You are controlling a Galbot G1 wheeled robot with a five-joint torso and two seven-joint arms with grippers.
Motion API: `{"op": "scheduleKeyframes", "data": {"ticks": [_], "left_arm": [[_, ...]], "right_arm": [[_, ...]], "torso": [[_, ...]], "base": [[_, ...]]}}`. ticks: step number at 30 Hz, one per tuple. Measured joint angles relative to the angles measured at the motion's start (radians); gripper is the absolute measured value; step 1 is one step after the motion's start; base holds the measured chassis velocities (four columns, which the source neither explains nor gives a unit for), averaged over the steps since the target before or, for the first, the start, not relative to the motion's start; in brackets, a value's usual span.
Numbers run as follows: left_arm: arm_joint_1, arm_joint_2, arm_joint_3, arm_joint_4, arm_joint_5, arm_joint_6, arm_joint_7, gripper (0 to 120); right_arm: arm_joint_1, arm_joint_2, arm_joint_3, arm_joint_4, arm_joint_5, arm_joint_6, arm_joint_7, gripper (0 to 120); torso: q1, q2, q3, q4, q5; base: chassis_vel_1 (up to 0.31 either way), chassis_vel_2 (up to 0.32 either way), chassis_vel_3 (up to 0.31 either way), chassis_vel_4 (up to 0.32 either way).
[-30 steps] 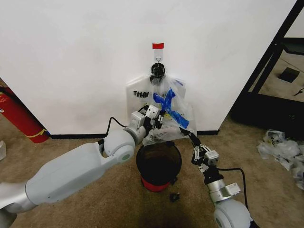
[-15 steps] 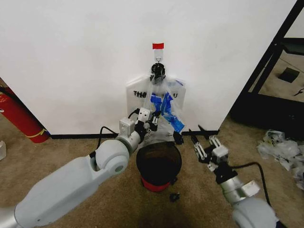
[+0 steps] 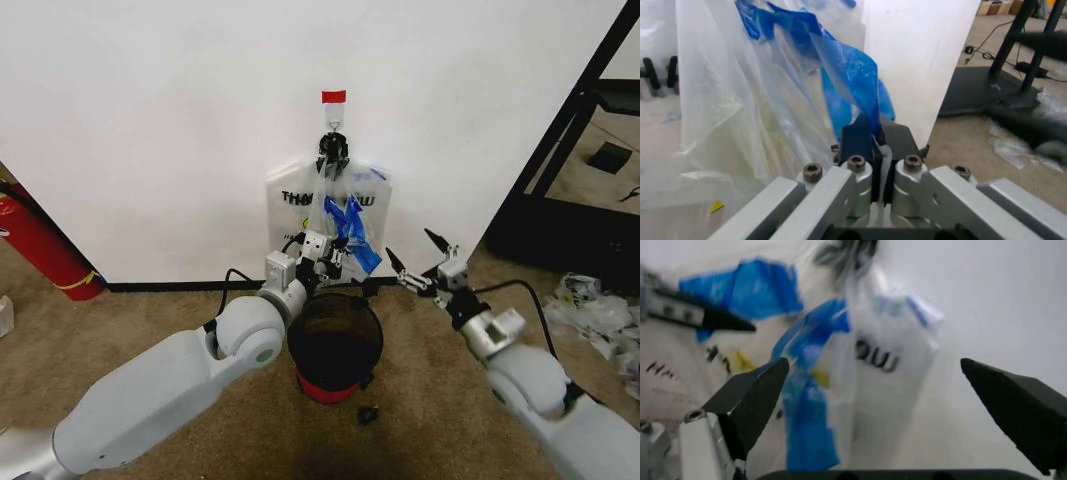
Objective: Pick up the garbage bag from the wall and place it over the trash bin.
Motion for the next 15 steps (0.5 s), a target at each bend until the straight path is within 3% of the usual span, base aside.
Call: {"op": "scheduleKeyframes", "data": {"ticks": [10, 15], "left_arm": [[-0.003, 0.005, 0.0, 0.0, -0.003, -0.004, 0.002, 0], [-0.004, 0.01, -0.001, -0.004, -0.011, -0.005, 0.003, 0]], "right_arm": [[0.141, 0.053, -0.156, -0.141, -0.022, -0.003, -0.041, 91], [0.22, 0.103, -0.219, -0.206, -0.02, -0.003, -0.019, 72]], "torso": [[0.0, 0.0, 0.0, -0.0003, 0.0], [0.0, 0.0, 0.0, -0.0002, -0.0001]], "base": [[0.0, 0.0, 0.0, 0.0], [0.0, 0.0, 0.0, 0.0]]}}
